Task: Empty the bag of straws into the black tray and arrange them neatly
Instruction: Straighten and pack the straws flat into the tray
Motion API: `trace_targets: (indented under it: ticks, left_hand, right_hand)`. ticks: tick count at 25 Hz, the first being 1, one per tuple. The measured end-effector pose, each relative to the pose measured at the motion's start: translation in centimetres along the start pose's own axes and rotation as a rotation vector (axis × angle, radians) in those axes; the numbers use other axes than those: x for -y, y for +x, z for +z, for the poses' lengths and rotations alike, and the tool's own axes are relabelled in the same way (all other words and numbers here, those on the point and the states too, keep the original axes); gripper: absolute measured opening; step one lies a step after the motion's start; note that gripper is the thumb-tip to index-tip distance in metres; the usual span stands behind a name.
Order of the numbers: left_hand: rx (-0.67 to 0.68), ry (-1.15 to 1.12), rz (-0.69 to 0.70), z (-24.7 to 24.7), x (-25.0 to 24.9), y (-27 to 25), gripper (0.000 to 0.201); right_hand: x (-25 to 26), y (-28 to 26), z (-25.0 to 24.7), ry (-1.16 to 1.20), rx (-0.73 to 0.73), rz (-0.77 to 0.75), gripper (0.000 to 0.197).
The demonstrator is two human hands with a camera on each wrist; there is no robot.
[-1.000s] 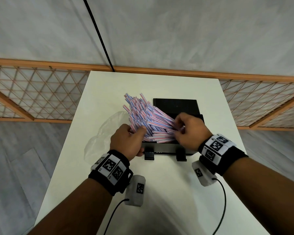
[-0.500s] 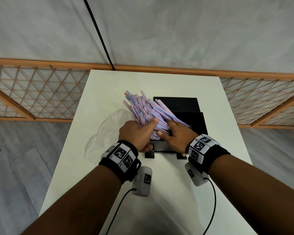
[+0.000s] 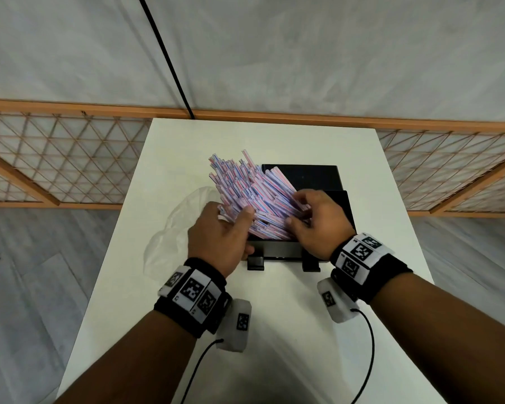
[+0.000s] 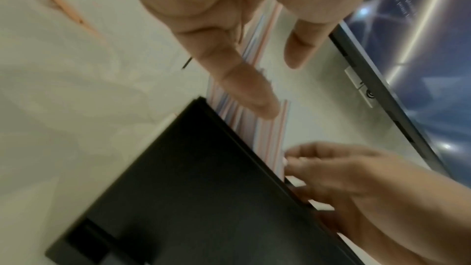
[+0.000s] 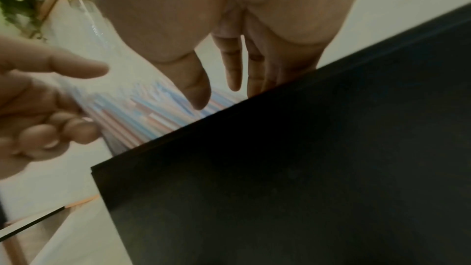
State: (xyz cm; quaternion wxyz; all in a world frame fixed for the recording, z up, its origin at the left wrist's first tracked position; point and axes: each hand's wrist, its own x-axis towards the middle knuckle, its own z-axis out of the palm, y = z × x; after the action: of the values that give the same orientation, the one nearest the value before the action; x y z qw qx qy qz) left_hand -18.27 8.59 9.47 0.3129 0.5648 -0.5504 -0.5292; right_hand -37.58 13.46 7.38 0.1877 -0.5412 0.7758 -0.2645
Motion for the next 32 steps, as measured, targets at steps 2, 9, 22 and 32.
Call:
trace_targets:
  ticks: [2, 9, 22, 32]
  left_hand:
    - [-0.037, -0.020, -0.070, -0.7, 0.6, 0.4, 0.050]
    - [0.062, 0.077, -0.148, -0.4, 0.5, 1.3, 0.041]
    - [0.129, 0.183, -0.131, 0.6, 0.0, -0.5, 0.052]
    - [0.102, -0.058, -0.126, 0.6, 0.1, -0.8, 0.045]
  right_hand:
    - [-0.9, -0.5, -0.8, -0.082, 0.009, 0.042, 0.029]
    - [-2.1, -1.7, 0.0, -0.230, 0.333, -0.103, 0.006]
    - [-0.2, -2.0, 1.5, -0.301, 0.494, -0.158, 0.043]
    - [0.4, -1.4, 1.0, -0.067, 0.357, -0.269, 0.039]
